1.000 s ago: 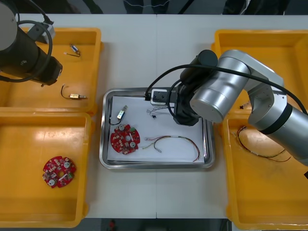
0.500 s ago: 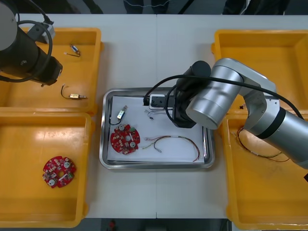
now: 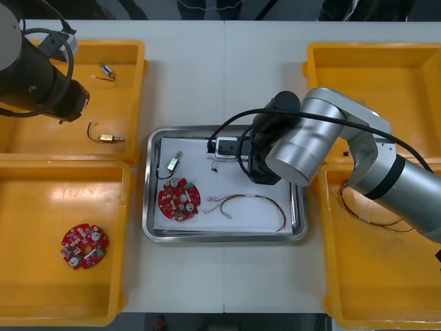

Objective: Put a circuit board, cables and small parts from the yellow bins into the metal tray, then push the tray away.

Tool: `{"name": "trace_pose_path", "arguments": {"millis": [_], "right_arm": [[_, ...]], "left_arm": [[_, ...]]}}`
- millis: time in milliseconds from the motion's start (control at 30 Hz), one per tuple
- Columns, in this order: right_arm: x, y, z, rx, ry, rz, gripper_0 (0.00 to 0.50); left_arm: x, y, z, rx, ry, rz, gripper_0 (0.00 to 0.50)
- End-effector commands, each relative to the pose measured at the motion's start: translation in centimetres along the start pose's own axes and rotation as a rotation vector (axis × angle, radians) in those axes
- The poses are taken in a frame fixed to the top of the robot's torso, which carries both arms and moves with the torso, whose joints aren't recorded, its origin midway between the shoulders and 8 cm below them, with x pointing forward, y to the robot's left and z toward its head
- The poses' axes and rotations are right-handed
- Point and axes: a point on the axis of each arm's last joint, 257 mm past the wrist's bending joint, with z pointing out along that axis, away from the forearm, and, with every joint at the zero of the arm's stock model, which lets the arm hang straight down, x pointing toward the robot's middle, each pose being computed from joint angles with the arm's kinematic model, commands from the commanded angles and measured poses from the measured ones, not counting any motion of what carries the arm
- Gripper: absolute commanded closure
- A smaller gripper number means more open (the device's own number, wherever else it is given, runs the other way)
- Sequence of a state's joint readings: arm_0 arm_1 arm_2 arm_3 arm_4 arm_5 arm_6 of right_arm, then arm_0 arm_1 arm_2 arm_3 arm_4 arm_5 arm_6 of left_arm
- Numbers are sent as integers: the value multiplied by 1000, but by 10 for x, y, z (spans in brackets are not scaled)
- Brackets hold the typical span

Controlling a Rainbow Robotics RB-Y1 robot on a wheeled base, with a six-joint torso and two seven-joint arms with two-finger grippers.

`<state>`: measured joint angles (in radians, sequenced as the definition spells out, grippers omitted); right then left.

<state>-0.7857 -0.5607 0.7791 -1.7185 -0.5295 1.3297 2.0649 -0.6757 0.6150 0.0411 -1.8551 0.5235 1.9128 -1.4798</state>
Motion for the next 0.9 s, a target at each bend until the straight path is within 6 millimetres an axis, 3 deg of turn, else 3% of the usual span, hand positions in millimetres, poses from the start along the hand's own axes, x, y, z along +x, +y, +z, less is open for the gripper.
{"name": "trace_pose_path", "arguments": {"millis": [33, 333, 533, 767, 900], "right_arm": [[-24, -10, -10, 30, -33, -44, 0], [-25, -11, -36, 15, -3, -22, 0], [-24, -18, -73, 6, 24, 42, 0], [2, -23, -114, -42, 98, 168, 0], [-2, -45, -136, 15, 37, 300, 0]], "left_arm": [[-5, -3, -9, 18, -33, -96, 499], [-5, -3, -9, 19, -33, -97, 499], [-5, -3, -10, 24, -34, -98, 500], [-7, -10, -13, 45, -43, -99, 500], [-9, -21, -15, 64, -51, -96, 500]]}}
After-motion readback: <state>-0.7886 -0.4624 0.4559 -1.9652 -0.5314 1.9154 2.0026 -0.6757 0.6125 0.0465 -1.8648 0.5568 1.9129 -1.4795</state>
